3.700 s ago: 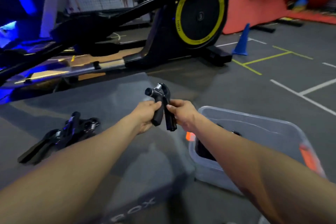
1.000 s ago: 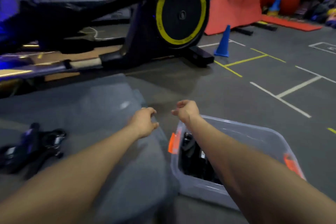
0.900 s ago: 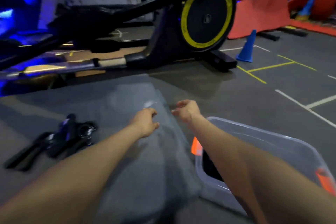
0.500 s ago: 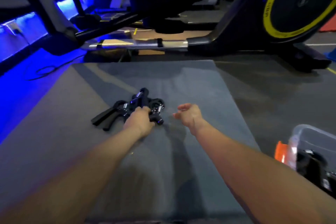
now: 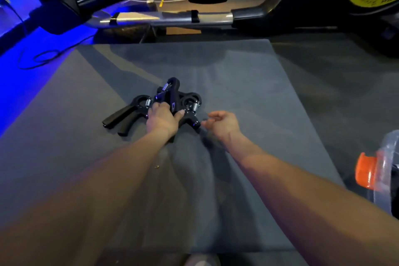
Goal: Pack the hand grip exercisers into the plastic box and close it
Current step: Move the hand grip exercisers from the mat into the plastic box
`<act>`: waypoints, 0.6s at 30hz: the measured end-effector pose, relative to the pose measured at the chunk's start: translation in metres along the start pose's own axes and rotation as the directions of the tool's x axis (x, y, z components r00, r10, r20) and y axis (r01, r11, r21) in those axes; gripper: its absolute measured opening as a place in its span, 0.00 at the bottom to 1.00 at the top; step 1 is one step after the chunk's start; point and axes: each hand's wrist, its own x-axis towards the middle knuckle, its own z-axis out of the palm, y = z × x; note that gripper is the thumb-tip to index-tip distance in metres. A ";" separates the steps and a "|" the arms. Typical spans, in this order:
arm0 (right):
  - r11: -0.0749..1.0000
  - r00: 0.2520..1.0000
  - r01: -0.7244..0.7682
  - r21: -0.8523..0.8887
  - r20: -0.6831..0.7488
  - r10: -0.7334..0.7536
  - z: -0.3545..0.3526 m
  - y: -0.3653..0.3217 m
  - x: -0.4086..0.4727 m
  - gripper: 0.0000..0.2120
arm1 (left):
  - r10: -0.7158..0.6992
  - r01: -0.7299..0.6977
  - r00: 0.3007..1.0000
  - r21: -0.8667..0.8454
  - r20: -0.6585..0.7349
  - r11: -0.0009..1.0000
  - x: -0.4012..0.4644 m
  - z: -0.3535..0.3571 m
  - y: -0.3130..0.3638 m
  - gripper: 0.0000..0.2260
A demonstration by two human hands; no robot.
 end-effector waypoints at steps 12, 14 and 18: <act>1.000 1.000 0.006 0.014 0.009 -0.006 -0.030 -0.013 -0.014 0.17 | -0.176 0.128 0.983 -0.462 -0.061 0.878 -0.008 -0.008 0.025 0.11; 0.998 1.000 0.016 0.055 0.023 -0.018 -0.036 -0.020 -0.019 0.13 | -0.161 0.091 0.983 -0.524 -0.089 0.847 -0.014 -0.014 0.032 0.12; 0.982 0.999 -0.014 0.191 0.037 0.007 -0.047 -0.033 -0.029 0.03 | 0.010 -0.082 0.989 -0.500 -0.145 0.862 -0.029 -0.023 0.054 0.10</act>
